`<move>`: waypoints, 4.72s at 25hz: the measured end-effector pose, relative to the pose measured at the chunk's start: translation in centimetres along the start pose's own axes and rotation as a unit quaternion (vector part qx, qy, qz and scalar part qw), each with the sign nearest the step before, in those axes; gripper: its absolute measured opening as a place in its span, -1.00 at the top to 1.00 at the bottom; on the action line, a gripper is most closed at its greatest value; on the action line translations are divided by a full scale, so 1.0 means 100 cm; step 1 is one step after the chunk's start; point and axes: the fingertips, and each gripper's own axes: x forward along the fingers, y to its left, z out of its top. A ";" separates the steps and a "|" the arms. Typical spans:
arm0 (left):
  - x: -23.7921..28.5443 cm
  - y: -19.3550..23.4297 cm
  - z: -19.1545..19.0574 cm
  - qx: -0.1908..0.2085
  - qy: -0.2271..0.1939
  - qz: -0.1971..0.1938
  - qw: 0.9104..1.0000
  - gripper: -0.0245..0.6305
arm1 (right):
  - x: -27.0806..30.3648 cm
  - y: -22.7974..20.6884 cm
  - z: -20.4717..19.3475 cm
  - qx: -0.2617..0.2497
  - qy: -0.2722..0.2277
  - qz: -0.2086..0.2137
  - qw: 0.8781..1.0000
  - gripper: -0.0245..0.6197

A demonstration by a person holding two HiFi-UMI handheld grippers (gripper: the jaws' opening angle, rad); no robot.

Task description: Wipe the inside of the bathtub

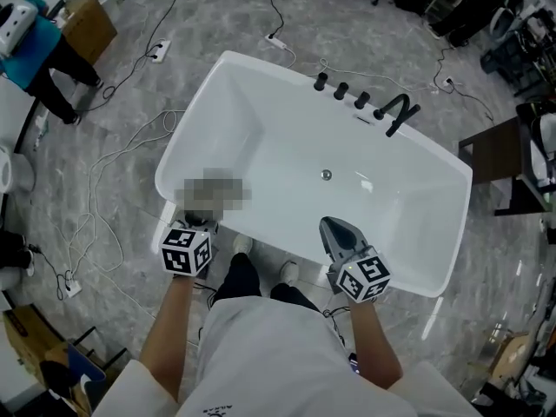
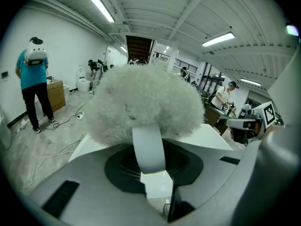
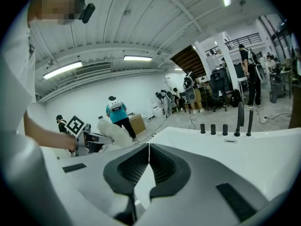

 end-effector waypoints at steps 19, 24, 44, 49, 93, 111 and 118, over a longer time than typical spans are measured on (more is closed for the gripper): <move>0.238 0.121 0.057 0.071 0.080 -0.048 0.993 0.63 | 0.186 -0.076 0.012 0.019 0.015 -0.077 0.997 0.86; 0.304 0.157 0.047 0.080 0.102 -0.030 0.991 0.63 | 0.227 -0.098 -0.008 0.026 0.015 -0.090 0.995 0.86; 0.482 0.243 0.053 0.129 0.155 -0.018 0.979 0.63 | 0.412 -0.148 -0.072 -0.002 0.021 -0.082 0.996 0.86; 0.511 0.263 0.056 0.126 0.157 -0.007 0.980 0.63 | 0.452 -0.165 -0.070 -0.007 0.020 -0.077 0.997 0.86; 0.614 0.317 0.068 0.168 0.230 0.011 0.959 0.63 | 0.529 -0.179 -0.082 0.071 0.040 -0.057 0.995 0.86; 0.623 0.277 0.060 0.171 0.236 0.022 0.956 0.63 | 0.487 -0.204 -0.097 0.050 0.045 -0.054 0.996 0.86; 0.630 0.228 0.051 0.160 0.241 0.013 0.957 0.63 | 0.441 -0.240 -0.105 0.065 0.041 -0.076 0.994 0.86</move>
